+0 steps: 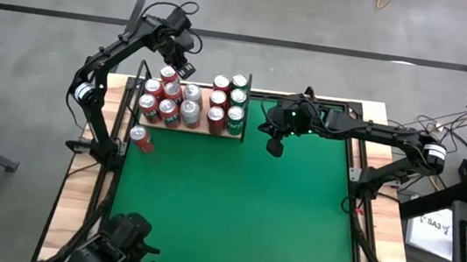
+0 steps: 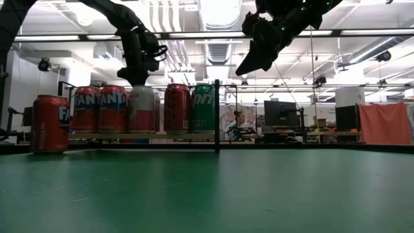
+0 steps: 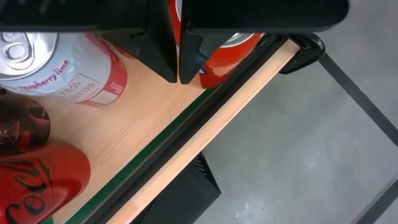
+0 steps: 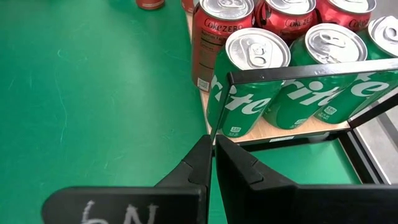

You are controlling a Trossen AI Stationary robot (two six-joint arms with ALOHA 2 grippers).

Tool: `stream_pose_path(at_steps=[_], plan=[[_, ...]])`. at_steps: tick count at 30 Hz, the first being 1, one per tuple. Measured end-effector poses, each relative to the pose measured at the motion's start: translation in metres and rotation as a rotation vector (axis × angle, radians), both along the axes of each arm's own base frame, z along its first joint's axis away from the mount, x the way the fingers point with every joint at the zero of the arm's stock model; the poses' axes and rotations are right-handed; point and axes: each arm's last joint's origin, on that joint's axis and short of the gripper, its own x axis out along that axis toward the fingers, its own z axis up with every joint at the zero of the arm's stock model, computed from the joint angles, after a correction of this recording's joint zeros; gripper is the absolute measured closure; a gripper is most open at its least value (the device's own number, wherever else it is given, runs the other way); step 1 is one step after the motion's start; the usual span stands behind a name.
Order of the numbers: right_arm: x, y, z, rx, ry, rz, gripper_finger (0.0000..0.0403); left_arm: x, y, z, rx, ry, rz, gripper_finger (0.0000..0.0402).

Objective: Place canned beverage on shelf
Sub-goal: Put the red soda can on the shelf aligned with the other red soda can

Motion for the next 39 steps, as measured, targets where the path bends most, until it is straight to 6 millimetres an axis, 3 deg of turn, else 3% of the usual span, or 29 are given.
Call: stream_pose_path(at_steps=[10,20,39], plan=[[0.0,0.0,0.0,-0.001,0.0,0.0,0.039,-0.001,-0.001,-0.002,-0.014,0.004,0.014,0.0401],[0.0,0.0,0.0,-0.002,0.0,0.002,0.039,-0.003,-0.005,-0.025,-0.084,0.05,0.011,0.0402],[0.0,0.0,0.0,-0.004,-0.004,0.001,0.039,-0.006,-0.01,-0.025,-0.128,0.089,-0.012,0.0401]])
